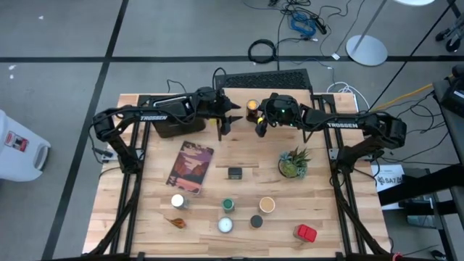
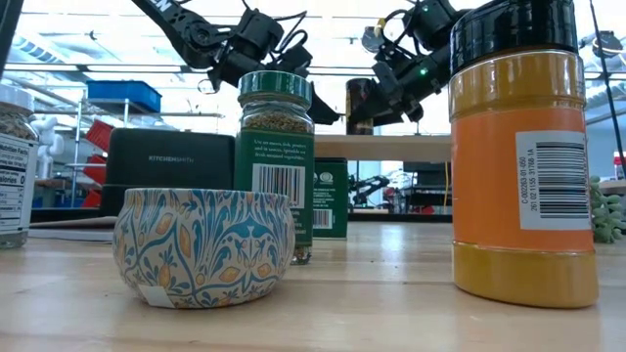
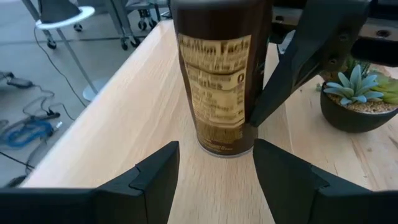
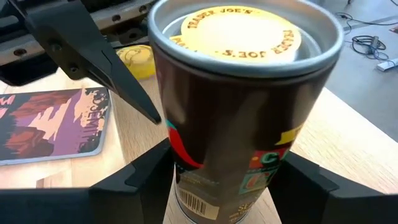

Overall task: Shelf spices
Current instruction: Put the yellow seasoning bottle on the shelf

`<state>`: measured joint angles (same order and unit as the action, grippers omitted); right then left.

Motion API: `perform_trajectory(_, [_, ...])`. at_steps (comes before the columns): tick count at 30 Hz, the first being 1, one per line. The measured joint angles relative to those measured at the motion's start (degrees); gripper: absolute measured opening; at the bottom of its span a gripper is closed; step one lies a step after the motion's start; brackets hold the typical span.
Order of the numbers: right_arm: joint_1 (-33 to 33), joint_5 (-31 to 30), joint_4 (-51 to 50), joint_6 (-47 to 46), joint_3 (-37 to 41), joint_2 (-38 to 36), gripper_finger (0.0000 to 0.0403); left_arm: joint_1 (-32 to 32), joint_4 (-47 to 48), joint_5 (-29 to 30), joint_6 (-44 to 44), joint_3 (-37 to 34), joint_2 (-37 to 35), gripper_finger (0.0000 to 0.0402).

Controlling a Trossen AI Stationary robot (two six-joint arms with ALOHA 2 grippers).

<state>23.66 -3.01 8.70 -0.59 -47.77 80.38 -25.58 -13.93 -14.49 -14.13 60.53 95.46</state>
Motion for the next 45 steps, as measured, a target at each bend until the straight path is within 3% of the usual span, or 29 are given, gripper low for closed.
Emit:
perform_trajectory(26, [-0.04,0.16,-7.54,3.23,0.0,-8.36,0.0222,0.26,2.64,0.23,-0.4,0.07,-1.75,0.0215])
perform_trajectory(34, [-0.13,3.13,-9.4,3.88,0.0,-8.4,0.0218,0.26,3.08,0.02,-1.37,0.07,-1.8,0.0215])
perform_trajectory(45, [-0.08,2.94,-9.95,4.81,0.0,-8.4,0.0194,0.92,7.27,-1.76,-1.44,0.05,-7.04,0.0215])
